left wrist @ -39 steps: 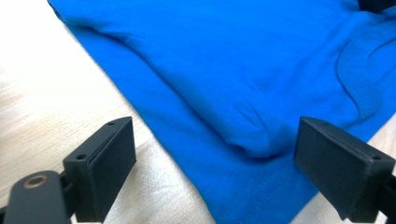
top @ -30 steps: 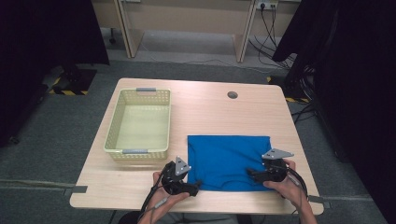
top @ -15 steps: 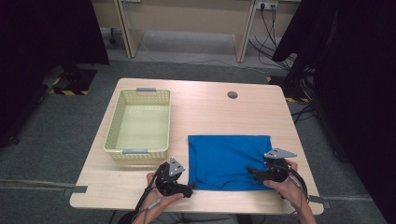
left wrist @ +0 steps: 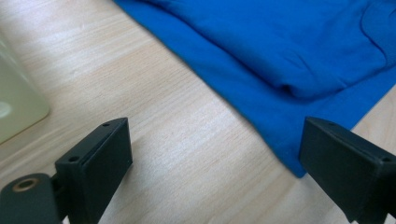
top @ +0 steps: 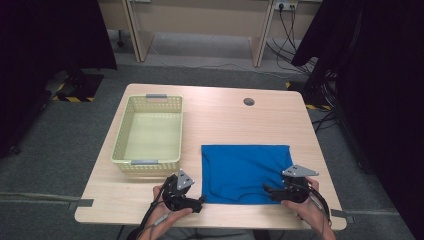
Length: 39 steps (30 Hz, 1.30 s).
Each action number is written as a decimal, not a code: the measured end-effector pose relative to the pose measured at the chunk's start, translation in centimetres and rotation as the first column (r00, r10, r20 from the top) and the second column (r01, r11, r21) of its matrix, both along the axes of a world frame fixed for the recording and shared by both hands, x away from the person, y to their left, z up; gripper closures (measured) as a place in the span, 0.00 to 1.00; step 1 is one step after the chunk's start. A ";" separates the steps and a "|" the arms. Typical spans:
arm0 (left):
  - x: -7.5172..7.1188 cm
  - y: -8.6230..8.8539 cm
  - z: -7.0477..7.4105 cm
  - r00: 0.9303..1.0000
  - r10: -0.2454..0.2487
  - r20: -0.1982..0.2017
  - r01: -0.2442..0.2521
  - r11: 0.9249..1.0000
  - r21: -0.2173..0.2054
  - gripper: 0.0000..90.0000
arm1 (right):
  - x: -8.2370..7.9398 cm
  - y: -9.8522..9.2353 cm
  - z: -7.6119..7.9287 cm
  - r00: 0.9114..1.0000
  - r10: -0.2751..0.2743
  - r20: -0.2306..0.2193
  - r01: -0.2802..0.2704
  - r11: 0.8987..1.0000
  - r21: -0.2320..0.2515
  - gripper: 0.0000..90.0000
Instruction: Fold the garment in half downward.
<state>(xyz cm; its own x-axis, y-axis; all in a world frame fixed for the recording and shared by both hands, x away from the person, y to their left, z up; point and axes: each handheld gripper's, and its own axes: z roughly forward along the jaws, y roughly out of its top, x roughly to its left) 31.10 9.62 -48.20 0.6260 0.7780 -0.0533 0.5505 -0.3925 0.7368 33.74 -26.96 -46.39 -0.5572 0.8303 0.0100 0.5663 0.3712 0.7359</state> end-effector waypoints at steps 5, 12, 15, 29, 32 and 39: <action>-0.2 0.3 0.0 1.000 0.000 0.003 0.000 1.000 0.009 0.10 | -0.7 -0.3 -0.3 1.000 -0.004 -0.009 0.004 1.000 -0.004 0.16; -0.5 0.9 -0.1 1.000 0.009 0.015 -0.009 0.999 0.035 0.10 | -1.3 -0.8 -0.4 1.000 -0.021 -0.008 0.021 1.000 0.006 0.16; -0.7 1.2 -0.1 1.000 0.011 0.015 -0.011 0.999 0.038 0.10 | -1.6 -0.8 -0.4 1.000 -0.018 -0.008 0.018 1.000 0.005 0.16; -1.2 2.6 -0.2 1.000 0.026 0.016 -0.027 0.999 0.037 0.10 | -2.7 -1.7 -0.2 0.999 -0.053 -0.002 0.053 0.999 0.005 0.13; -1.3 2.8 -0.1 1.000 0.025 0.012 -0.025 0.999 0.041 0.10 | -2.9 -1.7 -0.2 0.999 -0.052 0.003 0.052 0.999 0.004 0.13; -1.3 3.1 -0.2 0.999 0.032 0.017 -0.032 0.999 0.038 0.09 | -3.1 -1.6 -0.4 0.999 -0.048 -0.006 0.048 0.999 -0.001 0.12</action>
